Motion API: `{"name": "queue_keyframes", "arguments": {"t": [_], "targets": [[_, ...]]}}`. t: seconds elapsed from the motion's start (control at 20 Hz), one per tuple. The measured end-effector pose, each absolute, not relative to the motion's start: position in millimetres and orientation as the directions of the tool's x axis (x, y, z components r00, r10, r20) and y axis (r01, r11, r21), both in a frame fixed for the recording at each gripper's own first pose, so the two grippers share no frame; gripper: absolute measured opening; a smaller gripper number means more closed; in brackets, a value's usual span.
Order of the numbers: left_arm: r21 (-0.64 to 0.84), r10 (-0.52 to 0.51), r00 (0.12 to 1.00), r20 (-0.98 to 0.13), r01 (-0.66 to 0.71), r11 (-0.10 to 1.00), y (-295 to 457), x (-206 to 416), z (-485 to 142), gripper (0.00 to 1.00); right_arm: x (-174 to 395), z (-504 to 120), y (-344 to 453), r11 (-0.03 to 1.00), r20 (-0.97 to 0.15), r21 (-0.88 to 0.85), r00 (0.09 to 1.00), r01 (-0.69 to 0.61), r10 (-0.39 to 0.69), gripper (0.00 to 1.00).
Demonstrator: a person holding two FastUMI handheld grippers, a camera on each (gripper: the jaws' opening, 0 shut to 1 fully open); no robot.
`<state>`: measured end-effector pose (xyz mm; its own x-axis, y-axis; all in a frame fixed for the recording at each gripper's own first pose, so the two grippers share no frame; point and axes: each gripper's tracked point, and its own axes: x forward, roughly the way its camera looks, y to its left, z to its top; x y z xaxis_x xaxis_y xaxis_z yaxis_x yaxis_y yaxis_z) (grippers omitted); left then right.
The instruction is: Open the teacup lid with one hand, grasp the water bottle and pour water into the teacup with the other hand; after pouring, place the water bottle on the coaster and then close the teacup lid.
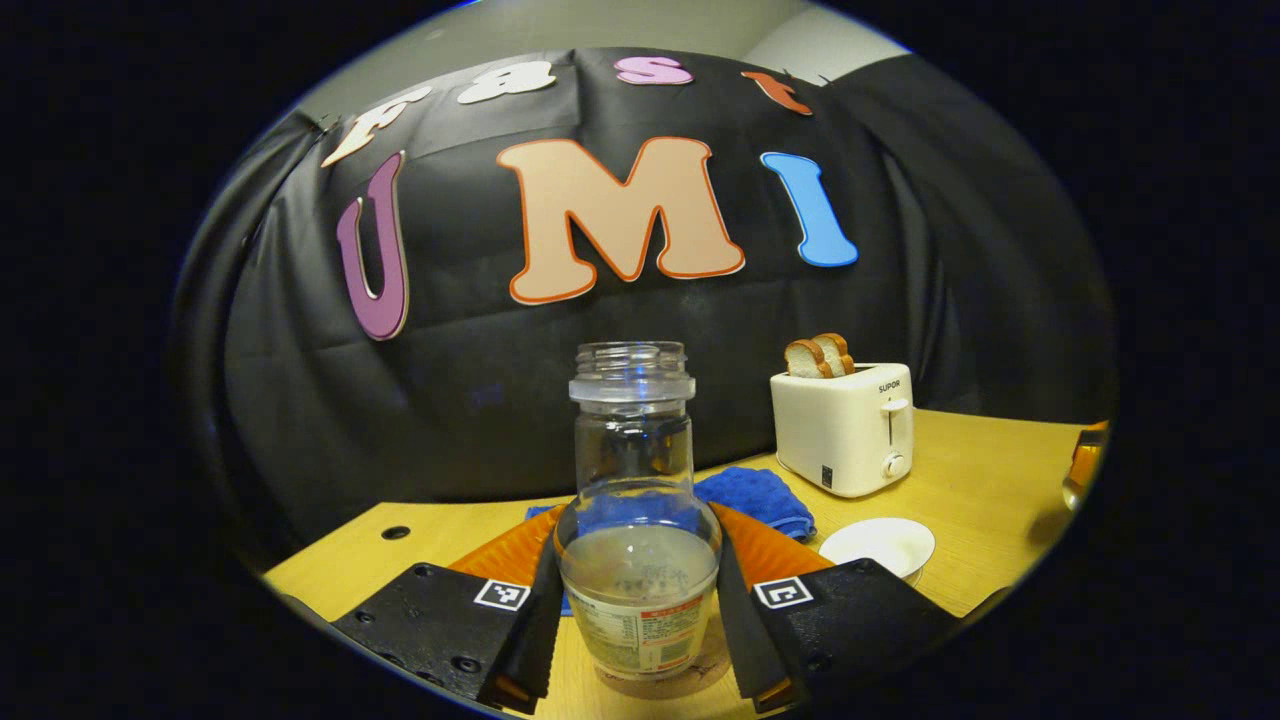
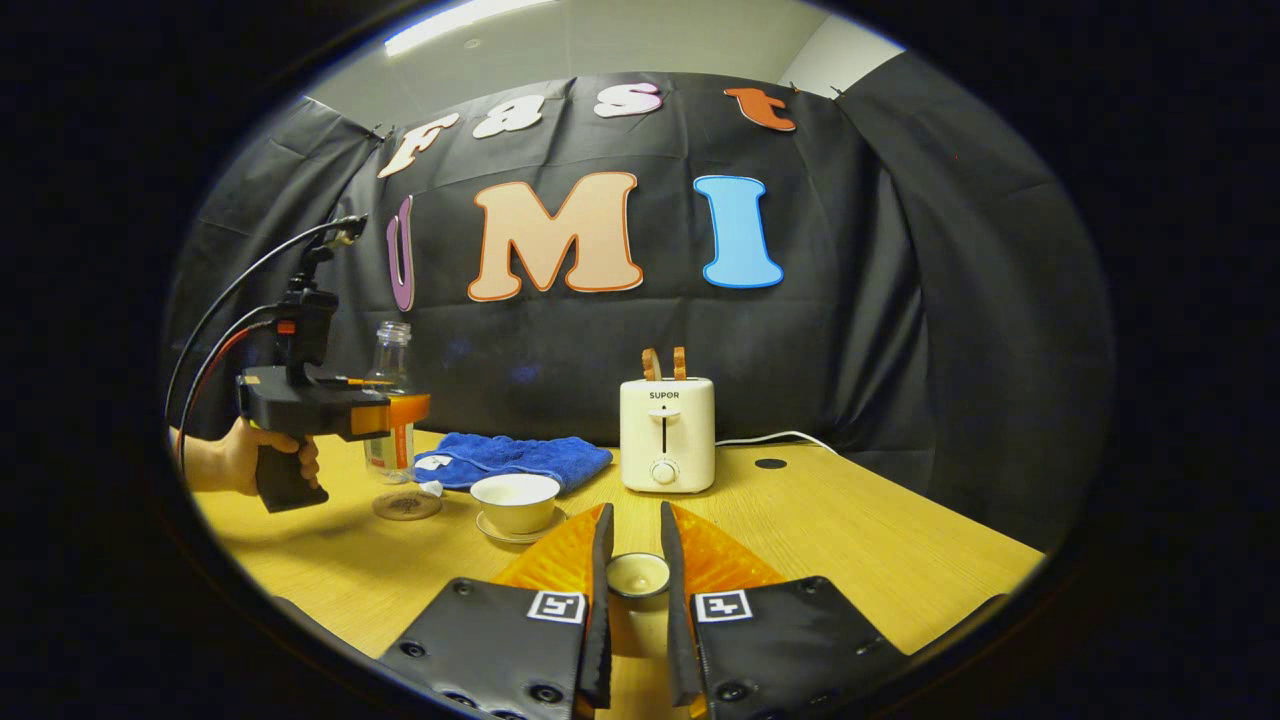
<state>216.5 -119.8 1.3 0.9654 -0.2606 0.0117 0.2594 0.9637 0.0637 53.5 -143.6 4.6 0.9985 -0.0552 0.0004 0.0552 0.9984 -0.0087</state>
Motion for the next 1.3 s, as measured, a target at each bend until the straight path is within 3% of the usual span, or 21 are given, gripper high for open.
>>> {"name": "queue_keyframes", "arguments": {"t": [0.5,0.65,0.95,1.05,1.15,1.3], "targets": [[-0.086,-0.246,0.969,0.021,0.247,0.965,-113,216,-26,0.66,53,5,-143,0.999,0.000,-0.009,0.999,0.050,-0.050,0.25],[-0.066,-0.243,0.968,0.071,0.247,0.967,-110,213,-20,0.67,53,5,-143,0.999,0.000,-0.010,0.999,0.051,-0.051,0.26],[-0.049,-0.254,0.967,0.027,0.255,0.966,-114,216,-34,0.69,52,4,-143,0.999,0.000,-0.010,0.999,0.054,-0.054,0.26],[-0.057,-0.235,0.971,0.036,0.237,0.970,-110,215,-32,0.73,52,5,-143,0.998,0.000,-0.010,0.999,0.054,-0.054,0.26],[-0.054,-0.223,0.974,0.034,0.224,0.973,-107,216,-31,0.97,52,5,-144,0.999,0.000,-0.010,0.999,0.054,-0.054,0.25],[-0.061,-0.262,0.964,0.030,0.264,0.963,-114,212,-33,0.95,53,6,-144,0.998,0.003,-0.010,0.998,0.058,-0.058,0.26]]}}
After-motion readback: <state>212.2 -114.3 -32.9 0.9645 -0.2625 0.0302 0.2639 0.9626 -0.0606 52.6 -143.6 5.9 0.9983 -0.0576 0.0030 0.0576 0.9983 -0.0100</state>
